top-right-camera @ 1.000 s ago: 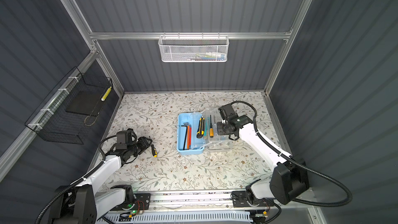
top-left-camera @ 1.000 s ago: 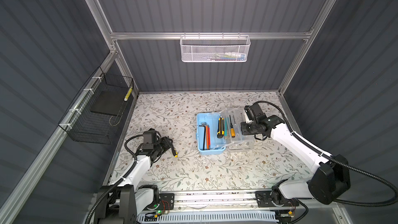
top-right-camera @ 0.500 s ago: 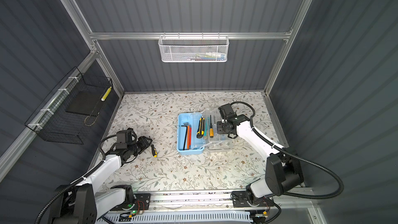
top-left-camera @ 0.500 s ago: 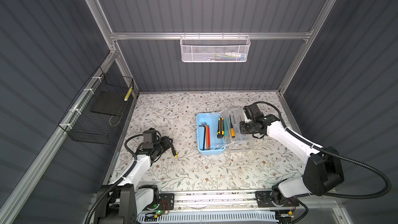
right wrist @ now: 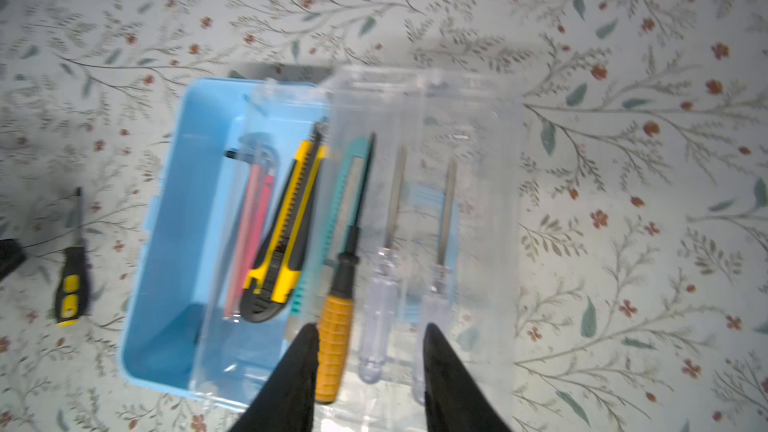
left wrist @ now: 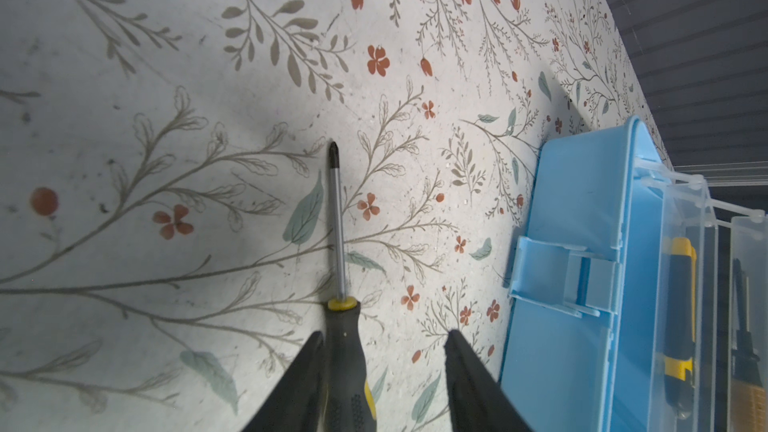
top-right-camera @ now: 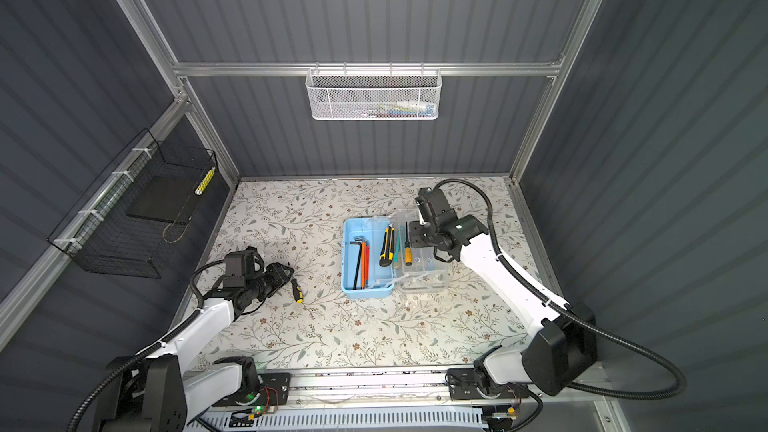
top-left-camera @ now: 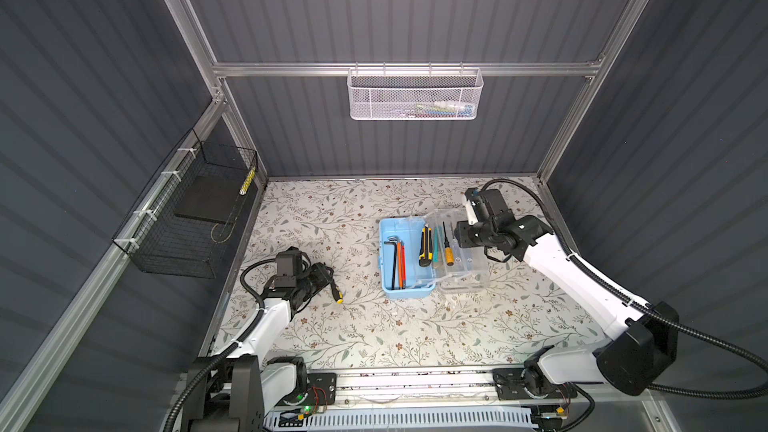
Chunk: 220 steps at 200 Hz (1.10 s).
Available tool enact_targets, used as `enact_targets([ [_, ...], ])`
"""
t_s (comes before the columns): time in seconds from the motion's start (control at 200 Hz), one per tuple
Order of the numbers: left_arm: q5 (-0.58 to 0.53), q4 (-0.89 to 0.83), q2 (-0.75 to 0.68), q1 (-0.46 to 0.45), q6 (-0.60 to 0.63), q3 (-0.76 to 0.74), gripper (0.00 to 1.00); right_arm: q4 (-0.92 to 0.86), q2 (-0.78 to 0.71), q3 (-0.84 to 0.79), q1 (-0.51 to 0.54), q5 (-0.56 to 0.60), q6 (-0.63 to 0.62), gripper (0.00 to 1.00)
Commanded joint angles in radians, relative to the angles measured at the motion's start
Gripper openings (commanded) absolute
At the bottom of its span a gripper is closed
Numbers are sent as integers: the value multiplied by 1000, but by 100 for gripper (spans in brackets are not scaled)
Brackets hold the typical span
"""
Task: Pack the tool kit
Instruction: 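Open the right gripper and move it over the black-and-yellow screwdriver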
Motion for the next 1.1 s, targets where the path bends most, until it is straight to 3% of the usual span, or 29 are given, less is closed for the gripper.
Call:
enact_targets([
  [0.0,0,-12,-11,6,16,10,49,-27,62,107,106,40,-15,44],
  [0.17,-1,-35,-41,6,23,12,48,-15,216,276,227,6,-31,48],
  [0.375,11,-105,-71,17,40,41,49,19,424,430,355,-129,-12,51],
  [0.475,94,-88,-66,69,40,37,49,8,531,505,406,-171,-7,53],
  [0.71,222,12,-56,170,-28,-39,49,19,716,622,465,-288,17,54],
  [1.096,165,-42,-144,192,-18,-91,48,-69,990,864,509,-365,22,54],
])
